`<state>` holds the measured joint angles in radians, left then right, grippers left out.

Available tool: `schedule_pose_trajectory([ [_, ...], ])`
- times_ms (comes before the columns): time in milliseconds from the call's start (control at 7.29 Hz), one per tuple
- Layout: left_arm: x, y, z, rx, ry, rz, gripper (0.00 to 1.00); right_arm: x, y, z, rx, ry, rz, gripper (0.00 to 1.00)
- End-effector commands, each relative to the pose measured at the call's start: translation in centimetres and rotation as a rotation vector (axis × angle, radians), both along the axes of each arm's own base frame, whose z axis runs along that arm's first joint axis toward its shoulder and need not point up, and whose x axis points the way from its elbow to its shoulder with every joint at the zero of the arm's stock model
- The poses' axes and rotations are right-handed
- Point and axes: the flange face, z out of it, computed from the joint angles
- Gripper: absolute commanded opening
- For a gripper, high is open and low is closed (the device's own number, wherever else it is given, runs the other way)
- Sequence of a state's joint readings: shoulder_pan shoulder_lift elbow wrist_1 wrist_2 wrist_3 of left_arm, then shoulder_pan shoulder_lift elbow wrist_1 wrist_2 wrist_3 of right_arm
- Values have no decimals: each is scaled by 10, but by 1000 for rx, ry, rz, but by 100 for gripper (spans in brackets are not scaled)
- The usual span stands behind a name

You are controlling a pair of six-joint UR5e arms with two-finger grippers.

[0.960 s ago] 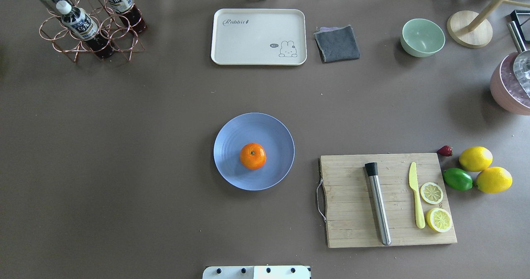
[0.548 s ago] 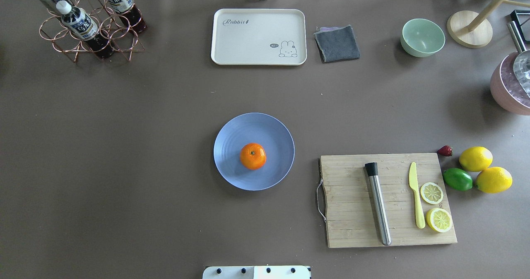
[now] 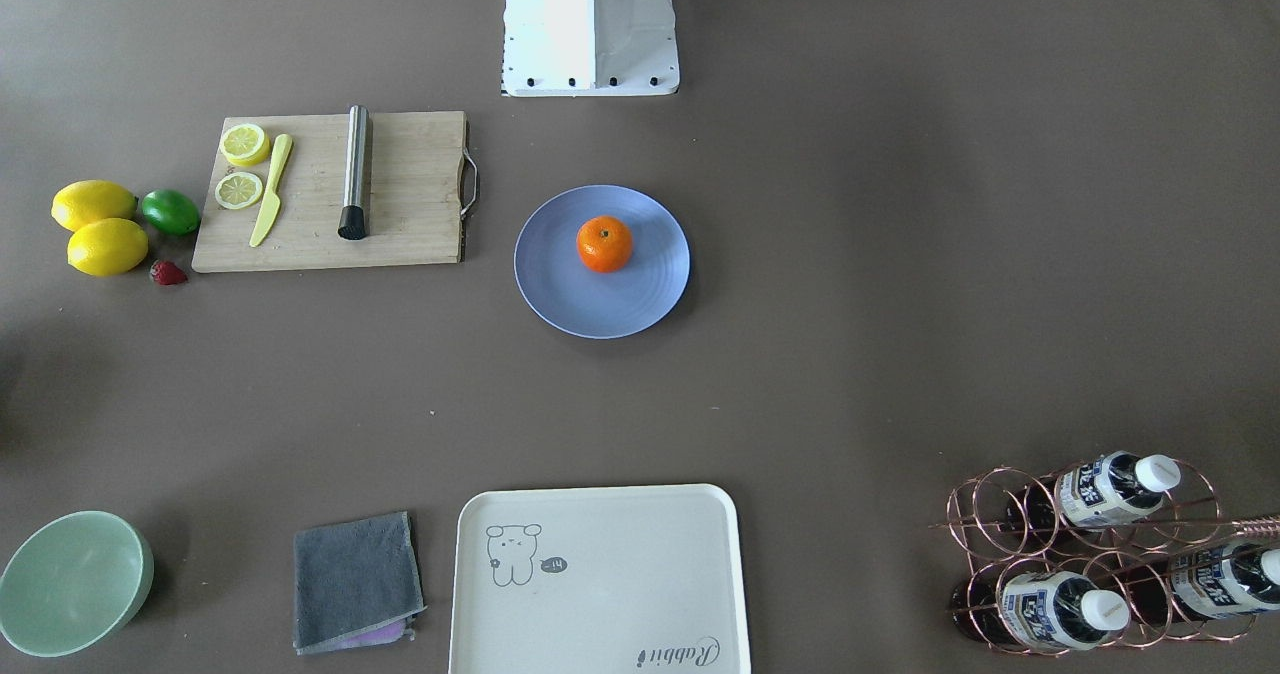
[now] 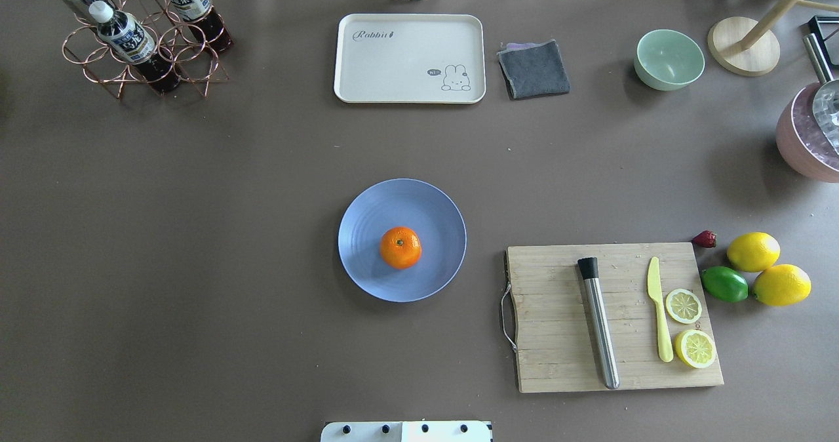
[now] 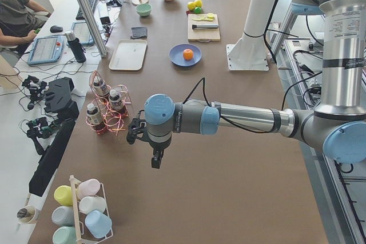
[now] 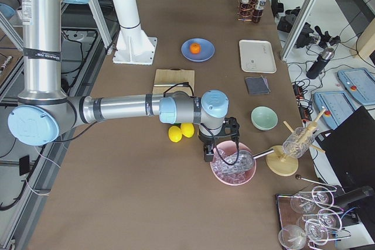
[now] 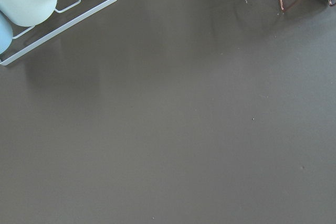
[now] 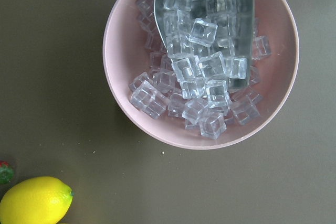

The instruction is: Pick orange to plate

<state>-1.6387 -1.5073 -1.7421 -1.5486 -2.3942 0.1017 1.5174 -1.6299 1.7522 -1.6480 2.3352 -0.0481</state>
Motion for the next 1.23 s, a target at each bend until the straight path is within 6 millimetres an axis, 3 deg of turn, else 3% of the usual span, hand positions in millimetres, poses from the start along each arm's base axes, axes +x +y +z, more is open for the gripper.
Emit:
schedule_pose_trajectory([
  [0, 0, 1, 1, -2, 1, -3, 97, 3, -2, -3, 6, 0, 9, 100],
  [548, 0, -9, -4, 9, 0, -3, 97, 12, 3, -5, 3, -8, 34, 100],
  [1097, 0, -5, -1, 4, 0, -2, 97, 13, 3, 1, -10, 7, 34, 100],
])
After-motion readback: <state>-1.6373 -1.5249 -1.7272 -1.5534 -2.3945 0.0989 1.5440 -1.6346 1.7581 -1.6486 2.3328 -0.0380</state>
